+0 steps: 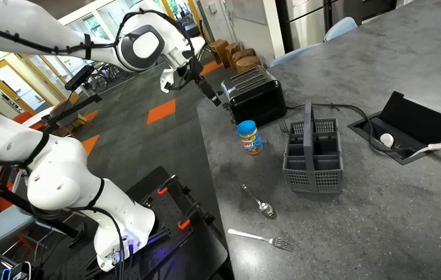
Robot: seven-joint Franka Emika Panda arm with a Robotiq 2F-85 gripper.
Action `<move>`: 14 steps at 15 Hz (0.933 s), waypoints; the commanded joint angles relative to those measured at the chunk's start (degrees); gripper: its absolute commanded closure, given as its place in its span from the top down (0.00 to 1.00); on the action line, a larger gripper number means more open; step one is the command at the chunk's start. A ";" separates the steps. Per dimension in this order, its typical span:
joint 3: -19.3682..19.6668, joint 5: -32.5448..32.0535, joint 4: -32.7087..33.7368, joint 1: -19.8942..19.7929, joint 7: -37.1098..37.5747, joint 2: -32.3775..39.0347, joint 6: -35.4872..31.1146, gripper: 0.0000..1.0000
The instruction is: Remove the lid from the jar and put it on the table
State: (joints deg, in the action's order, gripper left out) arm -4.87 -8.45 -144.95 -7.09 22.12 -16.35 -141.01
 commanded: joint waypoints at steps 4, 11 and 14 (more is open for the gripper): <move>2.92 0.71 -0.30 -0.52 2.59 5.12 -4.65 1.00; 2.39 -1.92 0.86 -1.33 10.14 9.80 -8.25 1.00; 2.82 -2.50 2.41 -1.18 14.94 13.67 -10.62 1.00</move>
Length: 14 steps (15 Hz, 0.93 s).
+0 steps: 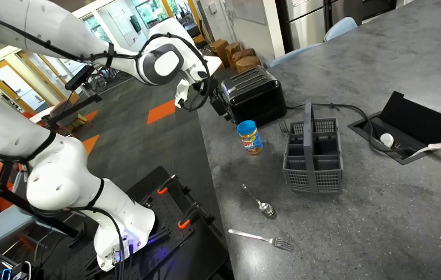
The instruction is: Remove the lid from the jar and put it on the table
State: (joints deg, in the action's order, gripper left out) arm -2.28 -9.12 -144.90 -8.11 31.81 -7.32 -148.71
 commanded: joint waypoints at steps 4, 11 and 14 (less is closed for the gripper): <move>2.20 -2.46 4.13 1.17 9.05 9.83 -7.00 1.00; 5.56 3.23 8.25 4.41 6.44 15.90 -6.17 1.00; 5.61 7.46 9.25 5.25 4.64 16.89 -5.73 1.00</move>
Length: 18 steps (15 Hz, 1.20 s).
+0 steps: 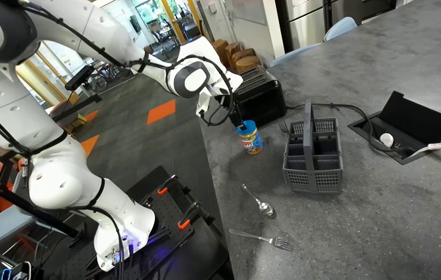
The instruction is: Remove the lid from the jar and put it on the table
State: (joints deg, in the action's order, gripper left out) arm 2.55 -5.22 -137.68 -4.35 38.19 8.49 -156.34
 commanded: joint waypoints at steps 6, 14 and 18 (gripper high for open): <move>2.40 3.36 3.70 3.24 -0.33 2.40 5.51 1.00; 3.12 2.86 5.01 4.10 0.20 3.80 7.36 1.00; 3.44 2.81 5.35 4.78 0.34 4.74 7.18 1.00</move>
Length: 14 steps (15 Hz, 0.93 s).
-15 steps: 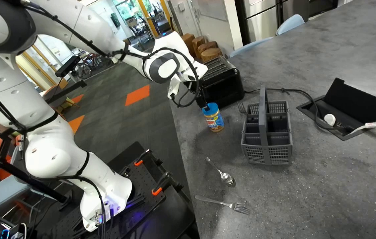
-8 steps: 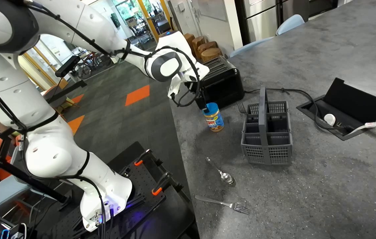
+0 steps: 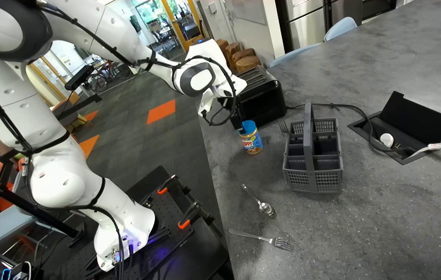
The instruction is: Remove the lid from the jar and put it on the table
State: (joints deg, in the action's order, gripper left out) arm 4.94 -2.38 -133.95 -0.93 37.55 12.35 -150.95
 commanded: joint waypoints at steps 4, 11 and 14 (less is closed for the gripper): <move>1.54 -0.63 1.77 2.16 1.62 1.44 0.62 1.00; 3.16 -3.67 2.27 4.03 5.52 2.26 0.30 1.00; 3.93 -5.91 2.42 4.94 8.02 2.80 0.08 0.74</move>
State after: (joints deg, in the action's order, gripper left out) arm 7.42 -6.02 -132.61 2.34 42.18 14.21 -150.96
